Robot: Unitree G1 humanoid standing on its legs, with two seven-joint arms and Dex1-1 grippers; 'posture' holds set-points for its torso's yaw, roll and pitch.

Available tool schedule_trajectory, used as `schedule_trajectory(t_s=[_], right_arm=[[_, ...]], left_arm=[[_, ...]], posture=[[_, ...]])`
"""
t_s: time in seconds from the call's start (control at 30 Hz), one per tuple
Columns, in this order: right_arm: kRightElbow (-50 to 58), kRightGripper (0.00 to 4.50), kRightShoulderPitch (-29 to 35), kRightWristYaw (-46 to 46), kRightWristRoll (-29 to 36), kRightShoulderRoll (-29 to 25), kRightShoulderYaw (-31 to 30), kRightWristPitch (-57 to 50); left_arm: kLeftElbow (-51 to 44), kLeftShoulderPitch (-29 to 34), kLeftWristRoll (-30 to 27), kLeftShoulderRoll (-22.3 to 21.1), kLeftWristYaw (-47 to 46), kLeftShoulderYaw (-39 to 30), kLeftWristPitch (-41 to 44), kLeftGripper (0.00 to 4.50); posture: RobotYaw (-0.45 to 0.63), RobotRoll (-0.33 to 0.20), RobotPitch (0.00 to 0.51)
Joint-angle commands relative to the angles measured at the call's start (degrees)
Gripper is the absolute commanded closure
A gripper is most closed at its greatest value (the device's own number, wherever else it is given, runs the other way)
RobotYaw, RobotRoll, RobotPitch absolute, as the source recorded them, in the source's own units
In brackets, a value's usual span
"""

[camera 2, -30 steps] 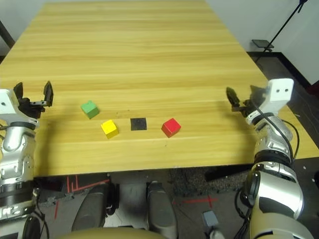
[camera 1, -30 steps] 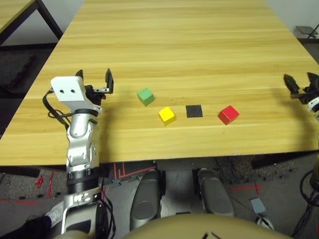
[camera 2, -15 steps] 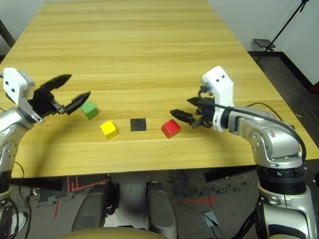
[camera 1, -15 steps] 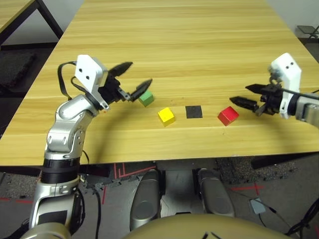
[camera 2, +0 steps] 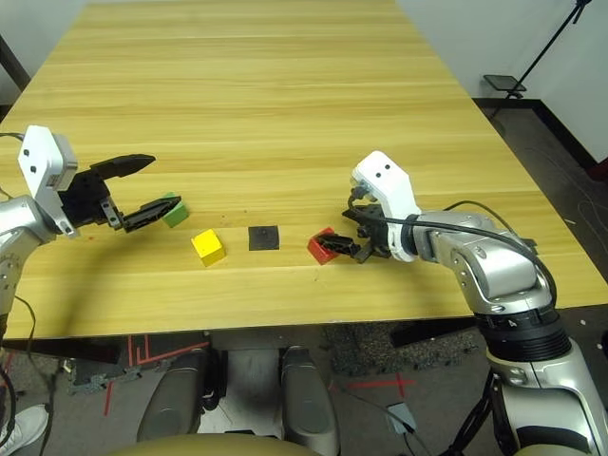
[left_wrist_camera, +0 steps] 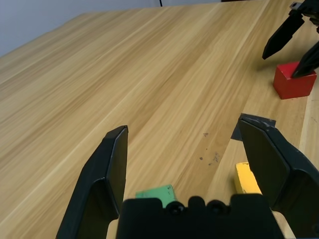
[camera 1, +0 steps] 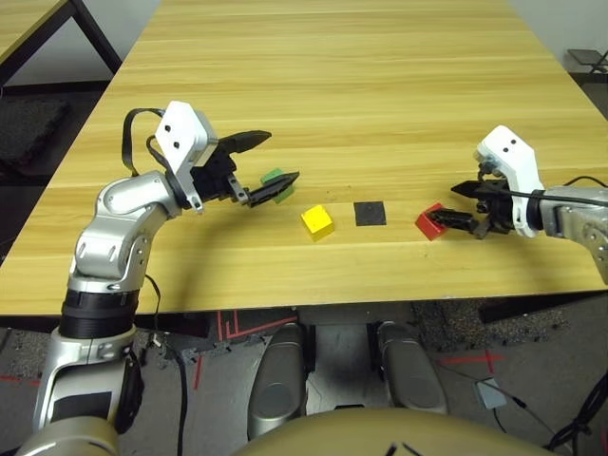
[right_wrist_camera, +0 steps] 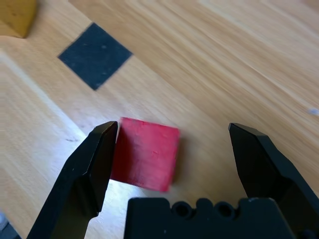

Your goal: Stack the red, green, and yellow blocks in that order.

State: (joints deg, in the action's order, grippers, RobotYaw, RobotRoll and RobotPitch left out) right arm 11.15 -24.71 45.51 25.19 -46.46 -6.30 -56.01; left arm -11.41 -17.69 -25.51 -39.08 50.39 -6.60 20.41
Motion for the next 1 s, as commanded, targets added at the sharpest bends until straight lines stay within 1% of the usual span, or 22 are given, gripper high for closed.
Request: schedule_trajectory(t_s=[0.03, 0.1, 0.13, 0.3, 0.33, 0.47, 0.57, 0.63, 0.73, 0.77, 0.87, 0.93, 0.97, 1.0], right_arm=[[0.50, 0.00, -0.53, 0.82, -0.56, -0.33, -1.26, -0.57], [0.33, 0.00, -0.09, 1.63, -1.17, -0.69, -1.98, 0.31], [0.38, 0.00, 0.06, 1.73, -1.53, -0.74, -2.31, 0.56], [1.21, 0.00, 0.79, 1.74, -2.73, -0.61, -3.63, 0.34], [1.50, 0.00, 1.02, 1.46, -2.94, -0.55, -3.72, 0.09], [2.27, 0.00, 1.21, -0.37, -4.25, -0.31, -4.54, -2.13], [2.47, 0.44, 0.78, -2.33, -4.76, 1.38, -4.74, -3.44], [2.23, 0.98, 0.23, -3.34, -5.08, 2.66, -4.92, -3.60], [1.46, 2.13, -1.04, -2.52, -5.60, 3.45, -5.49, -1.36], [1.23, 2.44, -1.77, -1.53, -5.51, 3.48, -5.63, -0.19], [-1.00, 2.43, -6.56, 5.18, -5.79, 1.89, -8.03, 4.40], [-4.38, 2.43, -10.40, 10.98, -7.29, 0.92, -10.79, 9.13], [-7.27, 2.43, -12.88, 15.15, -8.97, 0.45, -13.08, 13.34], [-10.61, 2.43, -15.31, 19.30, -10.65, 0.58, -15.22, 18.05]], left_arm=[[-2.79, 2.26, -0.47, -0.37, -1.38, -1.41, 1.14, 0.01], [-3.75, 3.31, -0.44, 0.00, -2.33, -1.95, 1.25, 0.01], [-4.18, 3.86, -0.43, 0.09, -2.71, -2.21, 1.26, 0.01], [-5.55, 5.73, -0.29, 0.37, -3.92, -2.58, 1.10, 0.01], [-5.78, 6.01, -0.36, 0.39, -4.09, -2.64, 1.19, 0.01], [-6.06, 6.47, -0.26, 0.43, -4.53, -2.61, 1.21, 0.01], [-6.00, 6.36, -0.10, 0.50, -5.01, -2.61, 1.16, 0.00], [-5.96, 6.20, -0.13, 0.46, -5.25, -2.68, 1.19, 0.00], [-6.38, 6.29, -0.15, 0.39, -5.56, -2.56, 1.32, 0.00], [-6.49, 6.25, -0.15, 0.27, -5.56, -2.47, 1.46, 0.00], [-6.00, 5.01, -0.19, -0.33, -5.12, -2.21, 1.77, 0.00], [-5.37, 3.61, -0.19, -0.50, -4.72, -1.87, 1.86, 0.00], [-5.09, 2.74, -0.24, -0.62, -4.35, -1.43, 2.22, 0.00], [-4.74, 1.99, -0.27, -0.66, -3.92, -0.93, 2.54, 0.00]], posture=[[0.21, -0.145, 0.149], [0.21, -0.145, 0.149], [0.23, -0.149, 0.141], [0.24, -0.152, 0.143], [0.24, -0.154, 0.153], [0.25, -0.152, 0.159], [0.25, -0.152, 0.159], [0.25, -0.149, 0.162], [0.26, -0.146, 0.159], [0.26, -0.146, 0.159], [0.25, -0.145, 0.142], [0.26, -0.146, 0.132], [0.26, -0.146, 0.132], [0.26, -0.150, 0.112]])
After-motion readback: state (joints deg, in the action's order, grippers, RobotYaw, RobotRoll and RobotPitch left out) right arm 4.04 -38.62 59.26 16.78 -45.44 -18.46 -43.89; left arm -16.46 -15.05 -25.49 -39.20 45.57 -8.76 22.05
